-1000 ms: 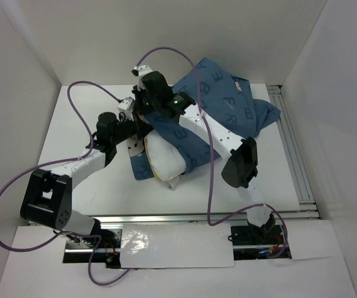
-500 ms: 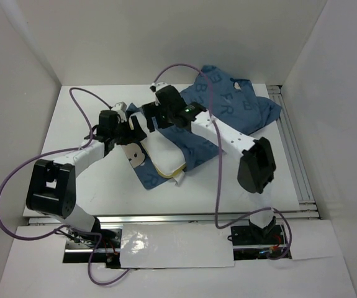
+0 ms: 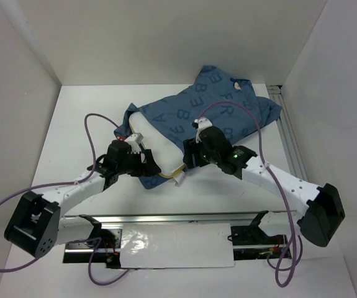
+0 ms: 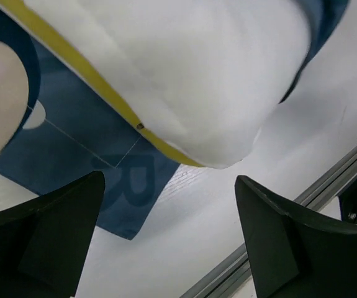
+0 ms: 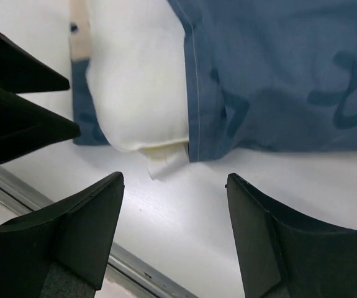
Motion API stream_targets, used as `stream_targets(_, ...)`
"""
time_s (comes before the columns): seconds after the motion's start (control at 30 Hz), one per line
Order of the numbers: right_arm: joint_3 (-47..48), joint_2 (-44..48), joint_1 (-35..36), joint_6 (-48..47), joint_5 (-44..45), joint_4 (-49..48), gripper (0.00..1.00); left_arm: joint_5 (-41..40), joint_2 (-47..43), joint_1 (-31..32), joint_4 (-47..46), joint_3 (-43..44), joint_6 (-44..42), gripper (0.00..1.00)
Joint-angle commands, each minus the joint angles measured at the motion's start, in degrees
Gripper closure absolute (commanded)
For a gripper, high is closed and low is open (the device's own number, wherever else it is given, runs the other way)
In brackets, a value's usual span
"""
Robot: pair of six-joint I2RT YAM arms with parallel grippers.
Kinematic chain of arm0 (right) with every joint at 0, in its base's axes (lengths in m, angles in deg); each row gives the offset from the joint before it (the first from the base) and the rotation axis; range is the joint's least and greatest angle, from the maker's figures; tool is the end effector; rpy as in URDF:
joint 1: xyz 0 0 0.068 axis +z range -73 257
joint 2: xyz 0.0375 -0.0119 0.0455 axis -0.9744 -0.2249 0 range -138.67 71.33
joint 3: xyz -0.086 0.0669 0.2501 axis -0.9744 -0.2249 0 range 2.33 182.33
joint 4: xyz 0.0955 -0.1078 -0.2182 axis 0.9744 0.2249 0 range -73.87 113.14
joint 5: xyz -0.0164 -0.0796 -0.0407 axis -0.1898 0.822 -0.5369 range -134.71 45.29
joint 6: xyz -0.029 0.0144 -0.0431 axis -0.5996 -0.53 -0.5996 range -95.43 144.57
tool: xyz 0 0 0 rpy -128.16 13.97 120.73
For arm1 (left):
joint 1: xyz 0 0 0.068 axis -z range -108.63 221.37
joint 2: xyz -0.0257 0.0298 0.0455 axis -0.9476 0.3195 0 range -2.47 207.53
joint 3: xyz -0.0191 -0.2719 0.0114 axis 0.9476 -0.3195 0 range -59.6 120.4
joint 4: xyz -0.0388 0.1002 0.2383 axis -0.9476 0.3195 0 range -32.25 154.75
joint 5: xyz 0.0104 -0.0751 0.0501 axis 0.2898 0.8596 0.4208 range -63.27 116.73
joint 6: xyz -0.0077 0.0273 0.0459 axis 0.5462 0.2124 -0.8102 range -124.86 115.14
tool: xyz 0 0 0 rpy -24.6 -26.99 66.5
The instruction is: Put the pillow into the pillowcase
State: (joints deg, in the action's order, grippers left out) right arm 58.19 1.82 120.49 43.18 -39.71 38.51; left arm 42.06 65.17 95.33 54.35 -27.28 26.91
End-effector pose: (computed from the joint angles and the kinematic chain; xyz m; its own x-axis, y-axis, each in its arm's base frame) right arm 0.1968 0.1825 0.2969 -0.6069 -0.1376 -0.7828 -0.4652 0.8601 0.2094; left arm 0.2211 -0.1085 0.2076 -0.7249 -0.2334 -0.6481 0.2530 0.7849 -0.5657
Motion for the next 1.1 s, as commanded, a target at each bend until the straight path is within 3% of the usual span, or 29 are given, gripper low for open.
stream_targets(0.0, -1.28, -3.25, 0.20, 0.46, -1.66, -4.09, 0.26, 2.42, 4.58, 0.29, -6.53, 0.72, 3.04, 0.03)
stream_targets(0.13, 1.35, -10.10, 0.72, -0.95, 4.40, -4.09, 0.30, 4.51, 12.40, 1.43, -8.72, 4.76, 4.27, 0.10)
stream_targets(0.17, 2.49, -13.51, 0.72, -0.95, 7.28, -2.87, 0.31, 4.53, 14.00, 1.43, -8.73, 6.95, 3.66, 0.15)
stream_targets(0.2, 4.24, -15.02, 0.72, -1.64, 8.44, -2.86, 0.32, 4.53, 15.49, 1.43, -8.73, 8.10, 3.65, 0.25)
stream_targets(0.3, 5.40, -20.03, 0.72, -2.61, 8.98, -4.17, 0.35, 6.37, 19.63, 1.43, -8.20, 11.71, 3.04, 0.38)
stream_targets(0.37, 6.45, -22.93, 0.20, -1.66, 10.47, -3.48, 0.44, 8.48, 20.78, 1.43, -8.20, 13.12, 3.04, 0.56)
stream_targets(0.4, 7.59, -23.47, 0.20, -1.65, 10.47, -2.78, 0.54, 8.49, 21.48, 1.43, -8.20, 13.65, 3.04, 0.74)
stream_targets(0.43, 7.60, -23.47, 0.20, -1.13, 10.47, -2.77, 0.70, 8.49, 21.48, 1.43, -7.68, 14.17, 2.51, 0.92)
stream_targets(0.47, 7.60, -22.43, 0.20, -1.12, 10.47, -2.77, 0.78, 8.49, 21.48, 0.91, -7.68, 14.70, 2.51, 1.00)
stream_targets(0.53, 7.07, -19.45, 0.20, -1.12, 11.08, -2.77, 1.00, 7.87, 20.79, 0.91, -8.28, 15.23, 1.73, 1.00)
stream_targets(0.73, 4.97, -10.22, 3.18, -1.65, 7.85, 1.79, 1.00, 7.17, 17.36, 0.91, -12.94, 13.39, 2.42, 1.00)
stream_targets(0.9, 5.49, -3.35, 8.09, -3.31, -6.45, 6.10, 1.00, 5.32, 20.07, 0.91, -13.12, 18.03, 5.31, 1.00)
stream_targets(1.07, 4.17, -1.32, 10.04, 0.19, -5.96, 7.25, 1.00, 5.17, 20.78, 1.43, -16.46, 18.84, 7.77, 1.00)
